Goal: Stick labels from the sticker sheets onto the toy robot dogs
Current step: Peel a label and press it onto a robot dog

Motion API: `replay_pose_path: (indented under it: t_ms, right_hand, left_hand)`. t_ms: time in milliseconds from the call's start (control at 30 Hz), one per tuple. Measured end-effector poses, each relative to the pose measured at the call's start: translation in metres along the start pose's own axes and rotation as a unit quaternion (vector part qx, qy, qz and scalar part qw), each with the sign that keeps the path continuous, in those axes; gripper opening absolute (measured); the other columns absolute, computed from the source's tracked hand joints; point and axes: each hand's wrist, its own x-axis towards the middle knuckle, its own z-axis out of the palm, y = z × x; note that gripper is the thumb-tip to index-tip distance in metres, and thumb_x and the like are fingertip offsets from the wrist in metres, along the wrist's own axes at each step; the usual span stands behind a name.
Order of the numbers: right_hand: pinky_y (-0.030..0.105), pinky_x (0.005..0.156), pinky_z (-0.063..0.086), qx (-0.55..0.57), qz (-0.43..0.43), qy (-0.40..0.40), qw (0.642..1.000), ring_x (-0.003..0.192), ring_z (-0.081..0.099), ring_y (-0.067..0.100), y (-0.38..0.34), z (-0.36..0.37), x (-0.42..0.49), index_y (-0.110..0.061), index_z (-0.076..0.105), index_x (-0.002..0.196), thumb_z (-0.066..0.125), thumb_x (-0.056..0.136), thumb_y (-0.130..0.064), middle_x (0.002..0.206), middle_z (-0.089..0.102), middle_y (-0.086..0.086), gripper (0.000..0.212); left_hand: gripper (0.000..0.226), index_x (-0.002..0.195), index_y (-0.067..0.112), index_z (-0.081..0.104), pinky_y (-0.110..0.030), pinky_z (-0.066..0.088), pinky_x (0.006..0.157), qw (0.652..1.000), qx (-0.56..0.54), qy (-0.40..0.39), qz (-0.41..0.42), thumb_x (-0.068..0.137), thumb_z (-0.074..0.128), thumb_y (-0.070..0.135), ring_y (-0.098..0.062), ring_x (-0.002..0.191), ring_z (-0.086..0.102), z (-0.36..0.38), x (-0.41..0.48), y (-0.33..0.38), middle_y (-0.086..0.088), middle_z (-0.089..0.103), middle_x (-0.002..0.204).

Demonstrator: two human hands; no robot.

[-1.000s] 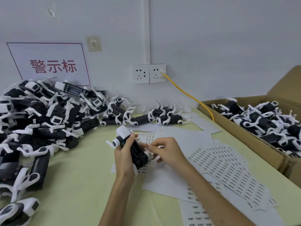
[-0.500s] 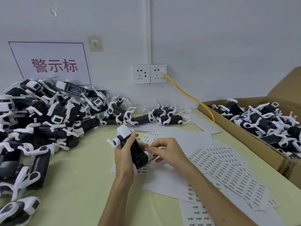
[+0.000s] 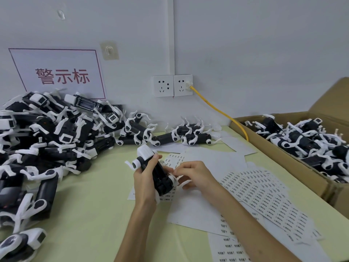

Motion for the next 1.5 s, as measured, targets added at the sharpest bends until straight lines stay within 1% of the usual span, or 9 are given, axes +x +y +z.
replay_pose_path:
  t_ms: [567, 733, 867, 900, 1033, 1167, 1233, 1333, 1500]
  right_hand:
    - [0.024, 0.060, 0.048, 0.055, 0.017, -0.024, 0.998, 0.073, 0.065, 0.019, 0.000, -0.002, -0.001, -0.015, 0.075, 0.076, 0.069, 0.090, -0.010, 0.075, 0.069, 0.005, 0.016]
    - [0.020, 0.060, 0.048, 0.055, 0.007, -0.036, 0.998, 0.069, 0.062, 0.013, 0.002, 0.000, 0.000, -0.013, 0.073, 0.086, 0.067, 0.096, -0.012, 0.077, 0.068, 0.003, 0.012]
    - [0.030, 0.073, 0.048, 0.027, -0.016, -0.055, 0.998, 0.077, 0.062, 0.017, 0.005, 0.005, 0.000, -0.008, 0.067, 0.089, 0.058, 0.103, -0.016, 0.106, 0.070, 0.025, 0.018]
    - [0.033, 0.076, 0.049, 0.021, -0.019, -0.054, 0.998, 0.081, 0.063, 0.021, 0.006, 0.006, 0.001, -0.007, 0.065, 0.090, 0.056, 0.105, -0.016, 0.104, 0.068, 0.028, 0.019]
    - [0.026, 0.064, 0.051, 0.008, -0.005, -0.009, 1.000, 0.068, 0.064, 0.019, 0.010, 0.009, 0.007, -0.011, 0.059, 0.088, 0.048, 0.107, -0.012, 0.083, 0.065, 0.007, 0.022]
    - [0.022, 0.055, 0.050, 0.042, -0.019, 0.075, 0.996, 0.049, 0.054, 0.012, 0.011, 0.005, 0.012, -0.009, 0.057, 0.089, 0.048, 0.105, -0.006, 0.069, 0.063, 0.004, 0.019]
    - [0.022, 0.057, 0.053, 0.058, -0.042, 0.101, 0.992, 0.050, 0.056, 0.011, 0.011, 0.000, 0.012, -0.007, 0.060, 0.088, 0.053, 0.102, -0.002, 0.068, 0.064, 0.005, 0.017]
    - [0.023, 0.061, 0.057, 0.081, -0.062, 0.107, 0.989, 0.055, 0.064, 0.012, 0.012, -0.005, 0.012, -0.004, 0.065, 0.088, 0.059, 0.099, 0.000, 0.067, 0.068, 0.003, 0.013]
    - [0.023, 0.065, 0.058, 0.094, -0.079, 0.082, 0.989, 0.064, 0.071, 0.014, 0.013, -0.001, 0.011, -0.004, 0.071, 0.091, 0.064, 0.096, 0.002, 0.073, 0.073, 0.004, 0.010]
  left_hand:
    - [0.023, 0.103, 0.009, 0.065, -0.040, 0.058, 0.062, 1.000, -0.016, -0.019, -0.016, 0.097, 0.065, 0.031, -0.035, 0.071, 0.065, -0.003, 0.003, -0.001, -0.026, 0.069, 0.084]
    - [0.023, 0.102, 0.012, 0.067, -0.037, 0.058, 0.061, 1.000, -0.018, -0.011, -0.019, 0.095, 0.066, 0.034, -0.033, 0.072, 0.067, -0.006, 0.005, -0.002, -0.021, 0.072, 0.081]
    - [0.021, 0.103, 0.012, 0.067, -0.037, 0.059, 0.062, 0.999, -0.026, -0.002, -0.022, 0.096, 0.065, 0.032, -0.033, 0.072, 0.066, -0.005, 0.004, -0.002, -0.020, 0.071, 0.080]
    - [0.020, 0.103, 0.012, 0.067, -0.037, 0.059, 0.062, 0.999, -0.027, 0.001, -0.021, 0.097, 0.065, 0.031, -0.033, 0.071, 0.066, -0.004, 0.004, -0.001, -0.021, 0.071, 0.080]
    - [0.016, 0.094, 0.018, 0.068, -0.036, 0.057, 0.064, 0.999, -0.021, 0.016, -0.020, 0.097, 0.065, 0.033, -0.031, 0.067, 0.065, -0.004, 0.003, 0.001, -0.021, 0.072, 0.081]
    - [0.019, 0.099, 0.014, 0.068, -0.028, 0.053, 0.056, 0.998, 0.004, 0.070, -0.010, 0.097, 0.067, 0.032, -0.024, 0.063, 0.065, -0.004, 0.005, 0.002, -0.017, 0.072, 0.073]
    - [0.013, 0.085, 0.027, 0.073, -0.032, 0.052, 0.060, 0.993, 0.031, 0.111, 0.017, 0.096, 0.068, 0.033, -0.023, 0.065, 0.064, -0.005, 0.005, 0.000, -0.013, 0.072, 0.070]
    - [0.028, 0.061, 0.041, 0.073, -0.044, 0.055, 0.071, 0.979, 0.066, 0.182, 0.071, 0.088, 0.068, 0.044, -0.025, 0.070, 0.064, -0.008, 0.002, 0.000, -0.006, 0.075, 0.073]
    - [0.035, 0.058, 0.027, 0.071, -0.017, 0.048, 0.054, 0.945, 0.050, 0.262, 0.190, 0.085, 0.064, 0.048, -0.002, 0.053, 0.060, -0.011, -0.002, 0.008, 0.012, 0.070, 0.060]
